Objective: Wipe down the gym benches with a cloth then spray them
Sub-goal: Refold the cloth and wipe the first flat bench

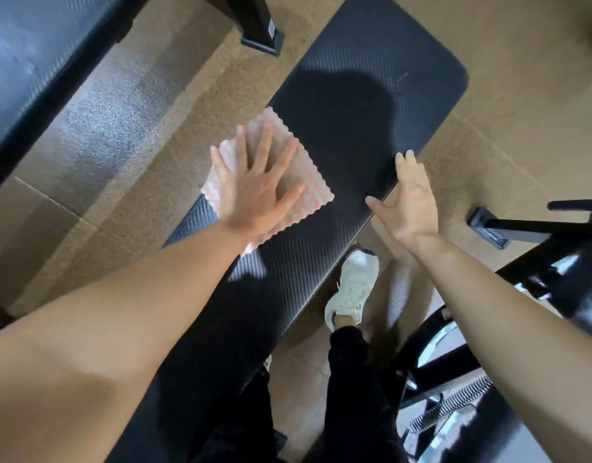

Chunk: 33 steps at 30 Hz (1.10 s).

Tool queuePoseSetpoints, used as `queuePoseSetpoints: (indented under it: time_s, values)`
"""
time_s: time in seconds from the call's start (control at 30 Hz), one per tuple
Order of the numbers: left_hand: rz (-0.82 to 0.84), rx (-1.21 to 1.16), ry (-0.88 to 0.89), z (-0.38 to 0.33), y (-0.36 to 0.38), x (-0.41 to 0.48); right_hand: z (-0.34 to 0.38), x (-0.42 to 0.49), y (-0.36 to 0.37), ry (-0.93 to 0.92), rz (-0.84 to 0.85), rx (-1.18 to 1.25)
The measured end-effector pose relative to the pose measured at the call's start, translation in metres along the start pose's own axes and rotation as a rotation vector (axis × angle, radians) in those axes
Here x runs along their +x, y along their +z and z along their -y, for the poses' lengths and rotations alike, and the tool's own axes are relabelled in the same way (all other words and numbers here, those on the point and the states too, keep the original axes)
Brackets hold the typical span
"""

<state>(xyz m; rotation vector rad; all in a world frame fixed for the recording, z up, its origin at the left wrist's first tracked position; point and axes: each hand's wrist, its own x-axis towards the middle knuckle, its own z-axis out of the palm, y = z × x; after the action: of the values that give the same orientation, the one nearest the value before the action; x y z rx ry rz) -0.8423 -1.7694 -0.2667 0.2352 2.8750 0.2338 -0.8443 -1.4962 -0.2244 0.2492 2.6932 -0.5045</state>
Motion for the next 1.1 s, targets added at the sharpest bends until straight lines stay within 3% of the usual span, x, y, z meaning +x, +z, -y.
queuePoseSetpoints:
  time_s: [0.13, 0.27, 0.43, 0.57, 0.67, 0.77, 1.1]
  values:
    - [0.025, -0.002, -0.151, -0.026, -0.002, 0.002, -0.004, 0.004, -0.007, -0.051, 0.026, -0.005]
    - [0.065, -0.050, -0.182, -0.056, 0.002, -0.003, -0.015, 0.008, -0.008, -0.077, 0.040, 0.031]
    - [0.099, -0.033, -0.038, -0.105, 0.013, -0.018, -0.033, 0.017, -0.018, -0.139, 0.099, 0.106]
    - [0.129, -0.008, 0.077, -0.133, 0.016, -0.023, -0.047, 0.027, -0.038, -0.148, 0.066, 0.323]
    - [0.162, 0.051, 0.166, -0.132, 0.010, -0.010, -0.048, 0.046, -0.051, -0.120, -0.062, 0.246]
    - [0.156, 0.048, 0.235, -0.112, 0.006, 0.012, -0.047, 0.077, -0.060, -0.041, -0.062, 0.169]
    - [0.098, 0.059, -0.117, -0.060, -0.023, 0.129, -0.064, 0.119, -0.071, -0.154, 0.046, -0.105]
